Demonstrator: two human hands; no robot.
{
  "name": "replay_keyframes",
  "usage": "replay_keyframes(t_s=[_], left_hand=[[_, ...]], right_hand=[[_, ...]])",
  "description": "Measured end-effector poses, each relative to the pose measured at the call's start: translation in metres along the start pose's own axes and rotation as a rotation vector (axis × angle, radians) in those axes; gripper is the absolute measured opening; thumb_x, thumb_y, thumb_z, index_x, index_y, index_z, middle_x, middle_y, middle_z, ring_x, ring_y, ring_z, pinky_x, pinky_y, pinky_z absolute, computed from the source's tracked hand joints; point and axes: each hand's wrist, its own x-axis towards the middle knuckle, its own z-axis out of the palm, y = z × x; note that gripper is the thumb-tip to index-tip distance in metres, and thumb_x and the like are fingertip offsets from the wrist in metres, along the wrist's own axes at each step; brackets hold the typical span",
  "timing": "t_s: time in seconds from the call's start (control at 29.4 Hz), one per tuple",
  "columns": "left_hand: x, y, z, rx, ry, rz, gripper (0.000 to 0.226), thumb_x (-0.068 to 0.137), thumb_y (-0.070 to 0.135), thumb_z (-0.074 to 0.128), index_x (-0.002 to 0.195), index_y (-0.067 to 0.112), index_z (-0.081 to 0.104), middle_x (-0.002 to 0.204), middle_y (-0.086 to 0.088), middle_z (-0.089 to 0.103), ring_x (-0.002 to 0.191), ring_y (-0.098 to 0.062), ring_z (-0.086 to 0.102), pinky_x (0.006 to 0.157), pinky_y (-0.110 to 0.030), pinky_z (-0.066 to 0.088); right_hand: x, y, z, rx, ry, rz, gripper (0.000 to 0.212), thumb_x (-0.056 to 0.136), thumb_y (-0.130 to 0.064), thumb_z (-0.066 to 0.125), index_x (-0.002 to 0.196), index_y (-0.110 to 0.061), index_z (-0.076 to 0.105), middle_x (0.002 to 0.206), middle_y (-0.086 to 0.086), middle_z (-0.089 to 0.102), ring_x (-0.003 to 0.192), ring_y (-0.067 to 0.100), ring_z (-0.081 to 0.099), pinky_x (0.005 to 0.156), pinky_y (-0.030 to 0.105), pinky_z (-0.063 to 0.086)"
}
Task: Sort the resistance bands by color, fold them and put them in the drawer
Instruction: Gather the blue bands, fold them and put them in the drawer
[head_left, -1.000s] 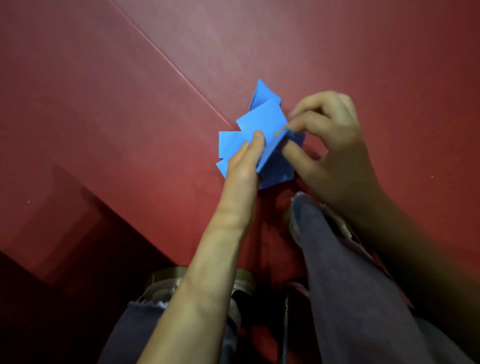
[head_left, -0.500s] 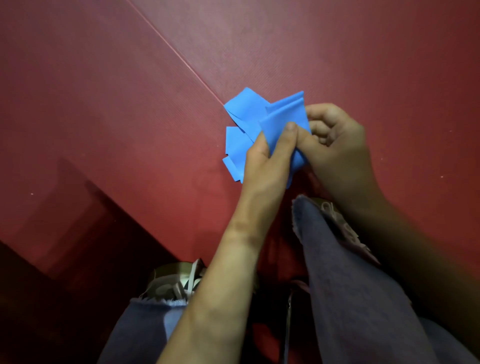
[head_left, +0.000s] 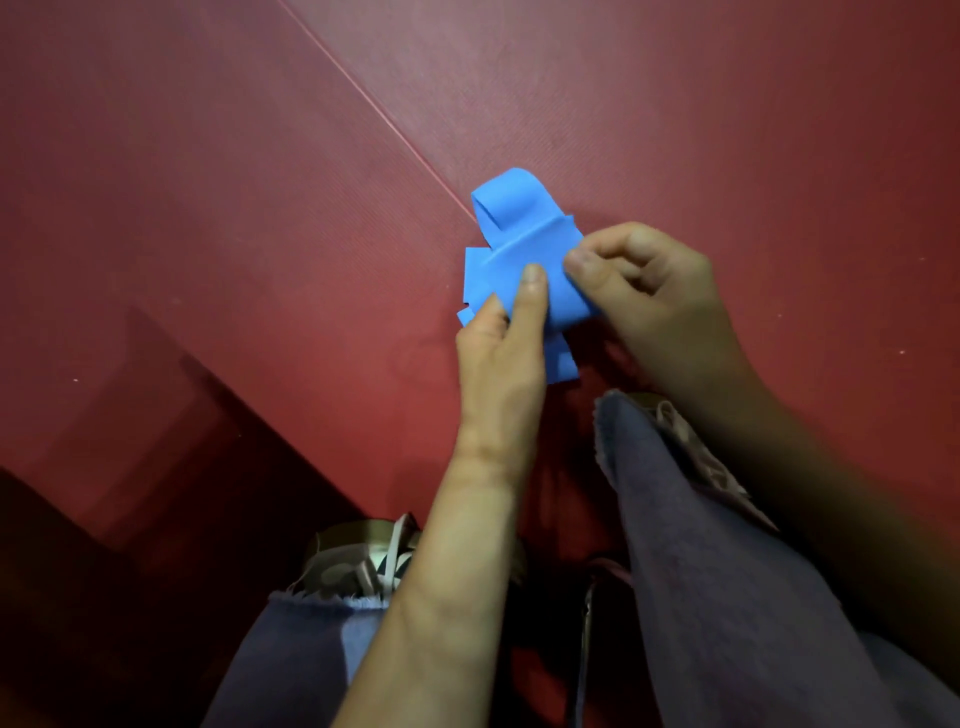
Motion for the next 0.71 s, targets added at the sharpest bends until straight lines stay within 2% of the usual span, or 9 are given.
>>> replay_keyframes(t_s=[0.1,0.17,0.24,0.31,0.34,0.41,0.48,0.61,0.71], left_hand=[[0.005,0.008,-0.013,-0.104,0.167,0.018,0.024,0.094,0.02,0.045,0.077,0.016,0.062,0.071,0.007,0.068,0.069,-0.007,0.062,0.067,-0.022,0.053],[0.008,0.02,-0.02,-0.187,0.179,0.048,0.023,0.095,0.021,0.041,0.088,0.013,0.061,0.081,0.001,0.067,0.071,-0.008,0.062,0.068,-0.02,0.053],[0.008,0.03,-0.023,-0.161,0.149,0.085,0.024,0.096,0.022,0.038,0.098,0.009,0.058,0.093,-0.008,0.063,0.083,-0.014,0.061,0.075,-0.023,0.052],[0.01,0.035,-0.024,-0.163,0.134,0.113,0.023,0.096,0.022,0.038,0.096,0.01,0.057,0.089,-0.007,0.064,0.082,-0.014,0.061,0.073,-0.023,0.052],[0.012,0.037,-0.024,-0.186,0.13,0.126,0.023,0.096,0.022,0.037,0.094,0.011,0.058,0.084,-0.004,0.065,0.075,-0.01,0.063,0.07,-0.022,0.053],[0.018,0.042,-0.024,-0.232,0.124,0.155,0.025,0.097,0.022,0.036,0.095,0.01,0.057,0.082,-0.001,0.064,0.069,-0.007,0.063,0.07,-0.022,0.053],[0.021,0.046,-0.025,-0.256,0.116,0.174,0.028,0.098,0.023,0.034,0.096,0.009,0.058,0.084,-0.002,0.064,0.074,-0.01,0.062,0.079,-0.028,0.051],[0.022,0.055,-0.028,-0.272,0.076,0.165,0.031,0.097,0.026,0.034,0.097,0.008,0.059,0.078,0.001,0.067,0.071,-0.01,0.062,0.074,-0.026,0.051],[0.021,0.055,-0.031,-0.273,0.069,0.154,0.034,0.098,0.027,0.033,0.09,0.009,0.06,0.068,0.005,0.07,0.066,-0.008,0.065,0.069,-0.022,0.054]], right_hand=[[-0.002,0.011,-0.001,-0.131,-0.097,0.027,0.009,0.077,-0.021,0.068,0.077,-0.021,0.059,0.05,-0.016,0.056,0.051,-0.003,0.048,0.057,0.012,0.038],[-0.005,0.021,-0.002,-0.34,-0.13,-0.001,0.013,0.076,-0.024,0.07,0.085,-0.015,0.067,0.068,-0.015,0.054,0.076,0.009,0.055,0.075,0.022,0.042],[-0.007,0.023,-0.003,-0.509,-0.162,-0.057,0.03,0.073,-0.041,0.063,0.086,-0.014,0.07,0.082,-0.002,0.059,0.095,0.016,0.054,0.09,0.027,0.039],[-0.006,0.018,-0.002,-0.663,-0.155,-0.178,0.039,0.073,-0.046,0.048,0.079,-0.013,0.068,0.092,0.008,0.064,0.102,0.018,0.056,0.097,0.029,0.033],[-0.005,0.017,-0.002,-0.723,-0.123,-0.272,0.036,0.076,-0.042,0.046,0.076,-0.011,0.065,0.086,0.008,0.065,0.095,0.017,0.058,0.097,0.028,0.031],[-0.005,0.011,-0.002,-0.767,-0.046,-0.42,0.029,0.08,-0.033,0.048,0.073,-0.009,0.062,0.063,0.003,0.059,0.072,0.018,0.057,0.09,0.025,0.036],[-0.01,0.005,0.0,-0.734,-0.003,-0.416,0.027,0.08,-0.032,0.05,0.074,-0.009,0.063,0.051,0.006,0.055,0.053,0.02,0.05,0.065,0.028,0.041],[-0.018,-0.006,0.009,-0.137,-0.285,-0.028,0.016,0.079,-0.027,0.057,0.065,-0.018,0.053,0.041,0.009,0.032,0.043,0.01,0.026,0.042,0.021,0.025],[-0.013,0.01,0.012,-0.139,-0.406,0.053,0.023,0.085,-0.013,0.057,0.066,-0.023,0.048,0.039,-0.005,0.028,0.041,0.005,0.023,0.043,0.013,0.021]])
